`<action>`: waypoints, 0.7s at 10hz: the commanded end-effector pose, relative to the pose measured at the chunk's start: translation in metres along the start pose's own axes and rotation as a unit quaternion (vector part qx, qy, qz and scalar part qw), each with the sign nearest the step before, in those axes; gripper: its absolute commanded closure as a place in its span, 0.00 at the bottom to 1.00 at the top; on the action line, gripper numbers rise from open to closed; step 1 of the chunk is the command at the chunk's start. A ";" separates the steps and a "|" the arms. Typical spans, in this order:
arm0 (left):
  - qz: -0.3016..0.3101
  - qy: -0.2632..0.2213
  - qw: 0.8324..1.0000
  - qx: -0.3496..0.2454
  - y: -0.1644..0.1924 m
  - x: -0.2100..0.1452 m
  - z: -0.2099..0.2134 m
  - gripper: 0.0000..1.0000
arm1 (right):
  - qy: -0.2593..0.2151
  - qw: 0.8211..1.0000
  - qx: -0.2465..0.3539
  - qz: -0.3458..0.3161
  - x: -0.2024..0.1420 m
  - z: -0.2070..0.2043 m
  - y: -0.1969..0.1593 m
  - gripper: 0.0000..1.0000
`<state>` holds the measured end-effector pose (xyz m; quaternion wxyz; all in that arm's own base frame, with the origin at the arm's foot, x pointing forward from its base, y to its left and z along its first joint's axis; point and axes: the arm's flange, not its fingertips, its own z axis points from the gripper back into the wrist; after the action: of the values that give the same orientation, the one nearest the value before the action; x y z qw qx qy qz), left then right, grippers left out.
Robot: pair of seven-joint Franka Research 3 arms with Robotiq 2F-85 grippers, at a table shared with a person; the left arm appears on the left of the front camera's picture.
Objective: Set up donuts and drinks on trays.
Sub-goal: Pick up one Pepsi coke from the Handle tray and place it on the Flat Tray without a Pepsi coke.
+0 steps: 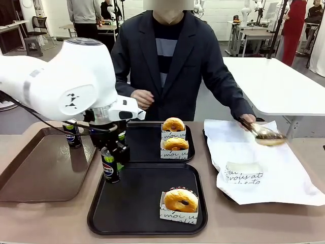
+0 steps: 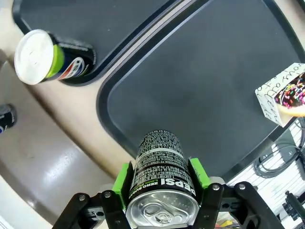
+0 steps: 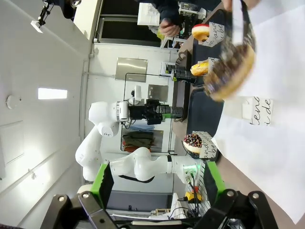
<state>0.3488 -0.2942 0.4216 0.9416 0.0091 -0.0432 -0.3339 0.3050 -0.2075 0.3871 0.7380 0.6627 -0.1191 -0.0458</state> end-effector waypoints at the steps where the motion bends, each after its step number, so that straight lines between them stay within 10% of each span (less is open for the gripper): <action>1: -0.017 0.015 1.000 -0.012 -0.007 0.016 -0.006 0.41 | -0.002 1.000 0.006 0.007 0.000 0.001 0.000 0.00; 2: -0.071 0.064 0.995 -0.001 -0.007 0.012 -0.011 0.41 | -0.002 1.000 0.006 0.007 0.000 0.001 0.000 0.00; 7: -0.005 0.009 1.000 -0.006 -0.003 0.007 -0.009 0.41 | -0.002 1.000 0.006 0.007 0.000 0.001 0.000 0.00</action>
<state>0.3564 -0.3035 0.4114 0.9368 0.0095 -0.0221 -0.3489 0.3050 -0.2074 0.3871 0.7380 0.6627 -0.1191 -0.0457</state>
